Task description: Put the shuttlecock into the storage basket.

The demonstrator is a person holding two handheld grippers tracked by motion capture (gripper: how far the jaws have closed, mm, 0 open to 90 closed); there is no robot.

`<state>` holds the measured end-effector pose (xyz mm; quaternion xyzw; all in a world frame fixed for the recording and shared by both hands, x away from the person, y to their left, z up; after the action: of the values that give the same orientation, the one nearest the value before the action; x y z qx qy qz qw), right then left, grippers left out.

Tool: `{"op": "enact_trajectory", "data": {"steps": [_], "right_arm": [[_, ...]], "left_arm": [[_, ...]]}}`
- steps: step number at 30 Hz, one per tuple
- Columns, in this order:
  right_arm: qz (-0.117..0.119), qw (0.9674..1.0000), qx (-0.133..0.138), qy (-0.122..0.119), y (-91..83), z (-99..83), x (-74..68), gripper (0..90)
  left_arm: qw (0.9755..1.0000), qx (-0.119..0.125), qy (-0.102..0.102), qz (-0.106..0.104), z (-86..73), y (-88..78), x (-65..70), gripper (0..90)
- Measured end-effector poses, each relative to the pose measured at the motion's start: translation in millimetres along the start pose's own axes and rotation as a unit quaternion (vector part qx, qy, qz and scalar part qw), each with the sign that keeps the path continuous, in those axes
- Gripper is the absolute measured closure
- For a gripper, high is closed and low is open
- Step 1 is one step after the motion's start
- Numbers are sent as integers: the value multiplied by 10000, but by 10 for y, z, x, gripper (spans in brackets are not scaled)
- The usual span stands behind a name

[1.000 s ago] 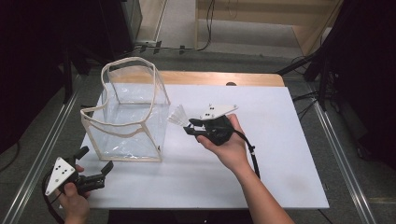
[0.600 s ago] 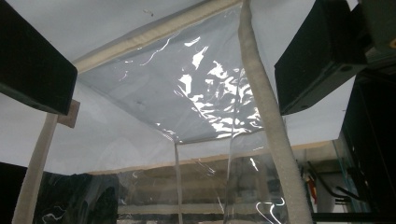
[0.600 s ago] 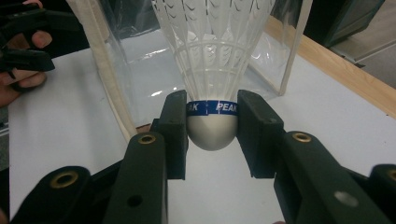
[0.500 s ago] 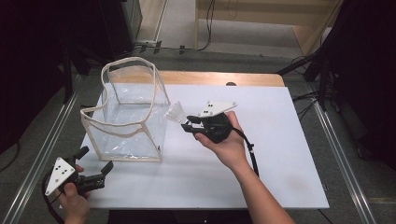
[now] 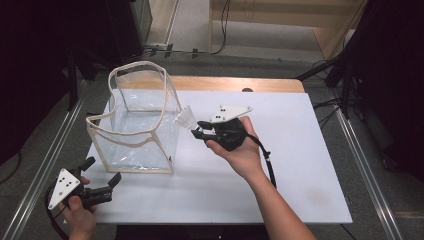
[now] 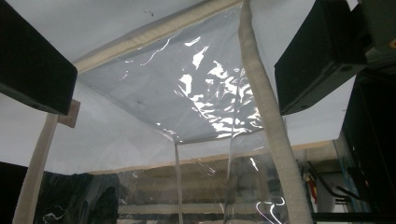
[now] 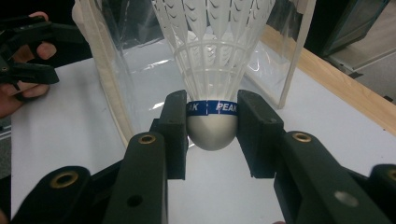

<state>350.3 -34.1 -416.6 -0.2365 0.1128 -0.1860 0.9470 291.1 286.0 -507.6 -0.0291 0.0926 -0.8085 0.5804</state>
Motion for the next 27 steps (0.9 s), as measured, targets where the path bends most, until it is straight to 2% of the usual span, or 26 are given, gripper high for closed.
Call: {"op": "enact_trajectory", "data": {"steps": [27], "right_arm": [[-10, 9998, 94, -153, -15, 201, -30, 630]], "left_arm": [[10000, 1, -20, 4, 1, -3, -3, 0]]}}
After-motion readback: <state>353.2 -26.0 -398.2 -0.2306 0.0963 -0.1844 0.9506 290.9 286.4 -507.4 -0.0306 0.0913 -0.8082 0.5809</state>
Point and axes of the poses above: each handheld gripper's, and its own axes: y roughly forward along the jaws, z roughly out of its top, x roughly to its right, the point moved 8 cm from there along y, roughly forward along the jaws, and after that the axes turned 13 degrees about z, right-handed, at the moved point
